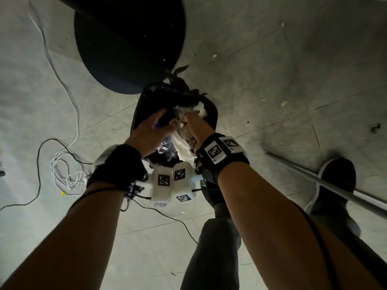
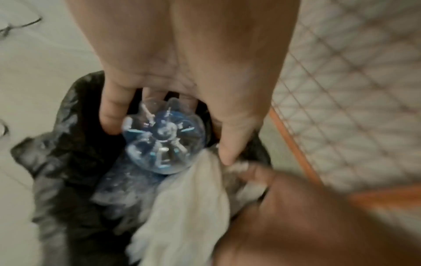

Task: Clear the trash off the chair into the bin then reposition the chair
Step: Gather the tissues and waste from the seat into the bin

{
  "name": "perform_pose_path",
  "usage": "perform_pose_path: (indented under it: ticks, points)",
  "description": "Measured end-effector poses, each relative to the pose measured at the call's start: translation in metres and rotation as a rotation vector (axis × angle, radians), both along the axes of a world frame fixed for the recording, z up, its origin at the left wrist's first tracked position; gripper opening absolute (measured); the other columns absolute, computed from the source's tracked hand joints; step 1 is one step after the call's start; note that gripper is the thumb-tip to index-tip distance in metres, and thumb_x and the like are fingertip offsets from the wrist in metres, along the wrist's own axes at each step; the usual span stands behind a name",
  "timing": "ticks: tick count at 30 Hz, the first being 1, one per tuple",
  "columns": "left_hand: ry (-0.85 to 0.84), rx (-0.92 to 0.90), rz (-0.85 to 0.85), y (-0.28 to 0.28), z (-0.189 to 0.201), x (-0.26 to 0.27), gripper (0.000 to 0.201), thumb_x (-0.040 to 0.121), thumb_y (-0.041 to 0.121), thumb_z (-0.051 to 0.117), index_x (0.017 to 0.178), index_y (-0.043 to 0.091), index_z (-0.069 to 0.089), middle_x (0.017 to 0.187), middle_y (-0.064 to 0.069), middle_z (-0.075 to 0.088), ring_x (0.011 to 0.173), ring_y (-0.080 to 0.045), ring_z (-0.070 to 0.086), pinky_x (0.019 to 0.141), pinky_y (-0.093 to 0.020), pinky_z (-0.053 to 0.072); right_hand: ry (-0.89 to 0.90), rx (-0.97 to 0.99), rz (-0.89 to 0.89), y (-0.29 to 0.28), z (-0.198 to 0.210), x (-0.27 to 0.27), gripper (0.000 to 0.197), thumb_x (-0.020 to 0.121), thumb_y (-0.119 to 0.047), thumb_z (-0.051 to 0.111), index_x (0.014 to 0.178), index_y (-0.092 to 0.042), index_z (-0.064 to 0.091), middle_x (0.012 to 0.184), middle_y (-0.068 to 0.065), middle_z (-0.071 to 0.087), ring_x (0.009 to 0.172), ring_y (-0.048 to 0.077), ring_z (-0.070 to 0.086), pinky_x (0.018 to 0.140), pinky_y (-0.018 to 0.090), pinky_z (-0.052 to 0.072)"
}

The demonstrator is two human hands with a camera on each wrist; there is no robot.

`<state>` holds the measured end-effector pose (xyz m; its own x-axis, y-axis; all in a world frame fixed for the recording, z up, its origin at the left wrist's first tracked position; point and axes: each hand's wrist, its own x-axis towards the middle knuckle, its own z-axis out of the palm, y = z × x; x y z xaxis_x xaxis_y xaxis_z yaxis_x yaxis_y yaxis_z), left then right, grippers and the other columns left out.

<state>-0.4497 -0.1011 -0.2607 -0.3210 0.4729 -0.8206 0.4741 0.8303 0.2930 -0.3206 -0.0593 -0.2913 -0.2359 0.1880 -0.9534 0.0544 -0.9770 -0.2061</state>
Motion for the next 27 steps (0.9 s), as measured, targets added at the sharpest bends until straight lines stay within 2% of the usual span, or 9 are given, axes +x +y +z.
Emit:
perform_pose_path:
  ticks: [3,7,10,12,16,20,22,24,27]
  points:
    - [0.019,-0.133,-0.323,-0.011,-0.016,0.013,0.072,0.083,0.049,0.064,0.146,0.034,0.032,0.143,-0.013,0.04,0.125,-0.032,0.049,0.103,-0.037,0.04,0.052,0.037,0.111,-0.001,0.006,-0.002,0.028,0.091,-0.026,0.049,0.064,-0.02,0.048,0.045,-0.007,0.054,0.055,0.011,0.052,0.055,0.027,0.043]
    - [0.155,-0.285,-0.522,-0.012,-0.038,0.037,0.055,0.092,0.03,0.054,0.143,0.018,0.037,0.143,-0.018,0.035,0.125,-0.04,0.044,0.098,-0.041,0.042,0.097,0.179,0.276,-0.007,0.021,0.001,0.02,0.097,-0.02,0.038,0.082,-0.023,0.051,0.099,0.004,0.049,0.097,0.019,0.044,0.1,0.043,0.043]
    - [0.221,-0.288,-0.527,-0.011,-0.042,0.04,0.057,0.092,0.024,0.052,0.145,0.02,0.033,0.152,-0.017,0.024,0.123,-0.044,0.047,0.096,-0.046,0.045,0.08,0.231,0.296,-0.015,0.032,0.01,0.036,0.098,-0.015,0.036,0.125,0.002,0.053,0.124,0.019,0.053,0.106,0.023,0.046,0.106,0.047,0.039]
    - [0.242,-0.239,-0.486,-0.015,-0.037,0.038,0.063,0.087,0.028,0.056,0.146,0.032,0.032,0.158,-0.013,0.017,0.124,-0.046,0.046,0.096,-0.047,0.045,0.089,0.294,0.362,-0.019,0.045,0.023,0.039,0.099,-0.014,0.037,0.133,0.003,0.048,0.136,0.022,0.051,0.109,0.024,0.049,0.104,0.043,0.039]
    - [0.178,-0.015,-0.318,-0.019,0.035,0.063,0.059,0.086,0.037,0.061,0.141,0.037,0.041,0.154,-0.003,0.035,0.135,-0.03,0.041,0.107,-0.042,0.039,-0.006,0.322,0.34,-0.02,0.106,0.072,0.048,0.089,-0.031,0.046,0.133,-0.016,0.054,0.128,0.004,0.058,0.118,0.022,0.052,0.102,0.034,0.039]
    - [0.274,0.076,-0.204,-0.056,0.096,0.043,0.047,0.084,0.044,0.063,0.129,0.033,0.057,0.131,-0.005,0.061,0.119,-0.027,0.058,0.096,-0.038,0.044,0.071,0.322,0.401,-0.05,0.141,0.082,0.036,0.091,-0.032,0.05,0.126,-0.029,0.059,0.131,0.003,0.063,0.12,0.021,0.058,0.105,0.044,0.043]
    - [0.138,0.183,-0.111,-0.056,0.141,0.068,0.038,0.085,0.043,0.066,0.122,0.032,0.061,0.12,-0.001,0.067,0.109,-0.02,0.063,0.096,-0.036,0.046,0.073,0.353,0.348,-0.043,0.196,0.127,0.03,0.091,-0.033,0.05,0.119,-0.034,0.062,0.124,0.0,0.066,0.111,0.017,0.063,0.102,0.042,0.048]
    - [-0.036,0.245,-0.076,-0.044,0.182,0.111,0.027,0.086,0.042,0.066,0.113,0.041,0.062,0.114,0.007,0.067,0.107,-0.015,0.063,0.097,-0.034,0.045,0.075,0.393,0.216,-0.032,0.249,0.185,0.027,0.09,-0.03,0.052,0.113,-0.033,0.065,0.116,0.001,0.069,0.101,0.015,0.066,0.098,0.036,0.051]
    - [-0.214,0.326,-0.147,-0.01,0.23,0.185,0.027,0.08,0.057,0.065,0.106,0.055,0.06,0.106,0.026,0.066,0.105,-0.006,0.062,0.084,-0.017,0.049,0.044,0.471,0.012,-0.016,0.315,0.273,0.045,0.078,-0.031,0.056,0.119,-0.011,0.062,0.101,0.007,0.064,0.083,0.012,0.061,0.077,0.018,0.049]
